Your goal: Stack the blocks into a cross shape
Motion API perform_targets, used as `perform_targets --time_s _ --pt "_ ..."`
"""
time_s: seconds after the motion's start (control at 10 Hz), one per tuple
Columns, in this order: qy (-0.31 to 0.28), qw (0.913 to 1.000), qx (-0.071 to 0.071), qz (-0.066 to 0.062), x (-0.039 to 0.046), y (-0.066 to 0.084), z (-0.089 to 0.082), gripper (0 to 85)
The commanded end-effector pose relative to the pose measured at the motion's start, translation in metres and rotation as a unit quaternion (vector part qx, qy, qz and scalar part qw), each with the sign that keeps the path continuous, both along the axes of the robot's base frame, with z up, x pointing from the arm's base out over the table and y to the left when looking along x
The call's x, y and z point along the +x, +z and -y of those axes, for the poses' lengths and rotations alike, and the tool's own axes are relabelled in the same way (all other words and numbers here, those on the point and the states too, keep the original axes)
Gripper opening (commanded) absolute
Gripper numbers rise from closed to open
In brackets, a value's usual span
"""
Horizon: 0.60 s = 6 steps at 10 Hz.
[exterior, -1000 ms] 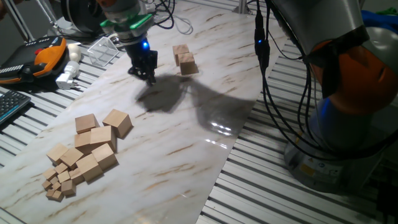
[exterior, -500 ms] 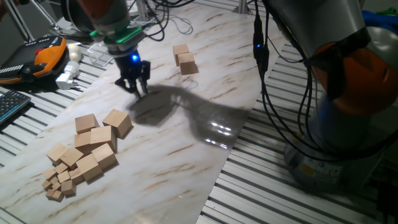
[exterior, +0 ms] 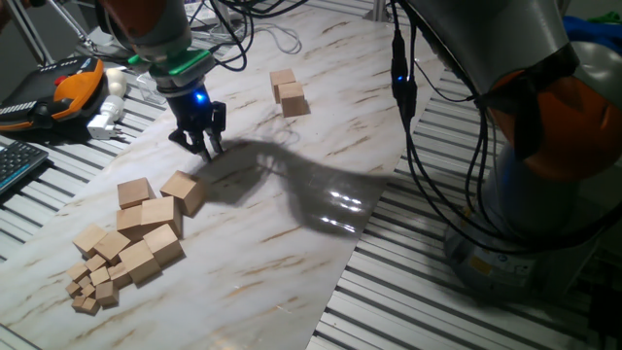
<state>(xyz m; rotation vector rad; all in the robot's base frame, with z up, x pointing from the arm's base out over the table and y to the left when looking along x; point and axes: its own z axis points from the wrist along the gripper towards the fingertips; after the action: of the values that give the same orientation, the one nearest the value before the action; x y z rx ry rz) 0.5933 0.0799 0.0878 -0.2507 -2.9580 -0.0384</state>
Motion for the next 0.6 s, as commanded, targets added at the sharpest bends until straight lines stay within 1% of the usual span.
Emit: perform_targets --time_s 0.0,0.1,0.2,0.3,0.4,0.5 --pt "0.001 1.0 -0.001 0.0 -0.0001 0.0001 0.0007 34.0" --pt "0.011 0.9999 -0.006 0.0 -0.0002 0.0001 0.0014 34.0" --pt "0.041 0.9991 -0.012 0.003 -0.0002 0.0001 0.0014 34.0" --pt "0.078 0.9968 -0.017 0.005 -0.0002 0.0001 0.0014 17.0" --pt "0.105 0.9945 0.001 0.009 -0.0002 0.0001 0.0014 17.0" --pt "0.126 0.992 0.004 0.011 -0.0002 0.0001 0.0014 0.0"
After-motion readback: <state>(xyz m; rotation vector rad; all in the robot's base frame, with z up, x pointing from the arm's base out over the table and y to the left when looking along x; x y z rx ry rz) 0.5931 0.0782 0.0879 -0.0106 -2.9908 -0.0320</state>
